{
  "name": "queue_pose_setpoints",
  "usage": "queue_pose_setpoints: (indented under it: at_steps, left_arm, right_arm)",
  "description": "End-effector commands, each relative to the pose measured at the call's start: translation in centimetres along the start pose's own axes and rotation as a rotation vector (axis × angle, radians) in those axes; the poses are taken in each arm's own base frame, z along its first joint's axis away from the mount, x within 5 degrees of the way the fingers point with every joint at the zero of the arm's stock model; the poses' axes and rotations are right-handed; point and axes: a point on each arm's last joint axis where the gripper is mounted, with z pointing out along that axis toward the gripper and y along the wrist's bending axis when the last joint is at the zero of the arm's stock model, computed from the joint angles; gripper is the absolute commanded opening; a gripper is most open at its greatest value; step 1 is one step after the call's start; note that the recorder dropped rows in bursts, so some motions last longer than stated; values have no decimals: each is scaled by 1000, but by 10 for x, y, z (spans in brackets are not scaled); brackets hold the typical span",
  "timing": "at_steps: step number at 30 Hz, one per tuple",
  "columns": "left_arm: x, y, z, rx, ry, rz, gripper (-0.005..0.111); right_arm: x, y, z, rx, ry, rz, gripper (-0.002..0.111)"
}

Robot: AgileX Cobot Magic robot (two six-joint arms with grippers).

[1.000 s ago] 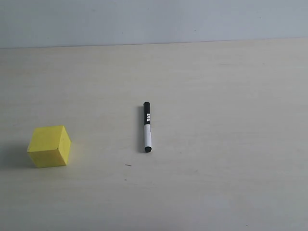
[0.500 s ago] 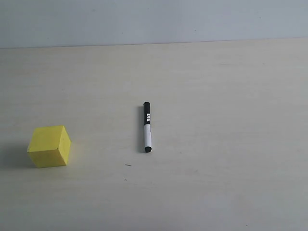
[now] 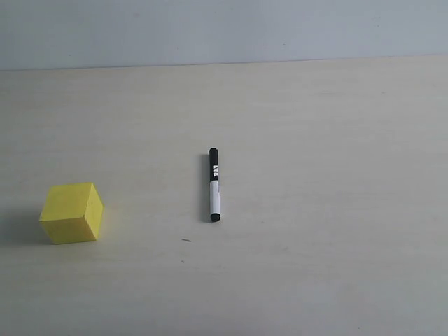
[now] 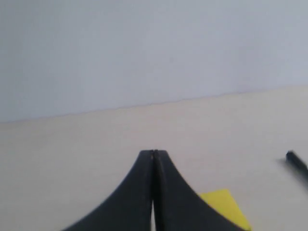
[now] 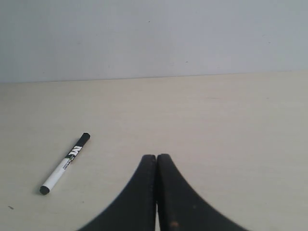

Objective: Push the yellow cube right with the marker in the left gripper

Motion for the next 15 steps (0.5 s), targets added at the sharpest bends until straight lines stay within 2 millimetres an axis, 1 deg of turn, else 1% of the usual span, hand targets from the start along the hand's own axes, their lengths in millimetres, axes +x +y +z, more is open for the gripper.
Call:
queue_pose_setpoints:
  at_steps: [1, 10, 13, 15]
  left_arm:
    - [-14, 1, -2, -1, -164, -161, 0]
    - [-34, 4, -7, -10, -384, -160, 0]
    - [-35, 4, -7, -11, -397, -155, 0]
    - [-35, 4, -8, -3, -405, -200, 0]
  right_arm:
    - [1, 0, 0, 0, -7, -7, 0]
    - [1, 0, 0, 0, -7, -7, 0]
    - [1, 0, 0, 0, -7, -5, 0]
    - [1, 0, 0, 0, -7, -5, 0]
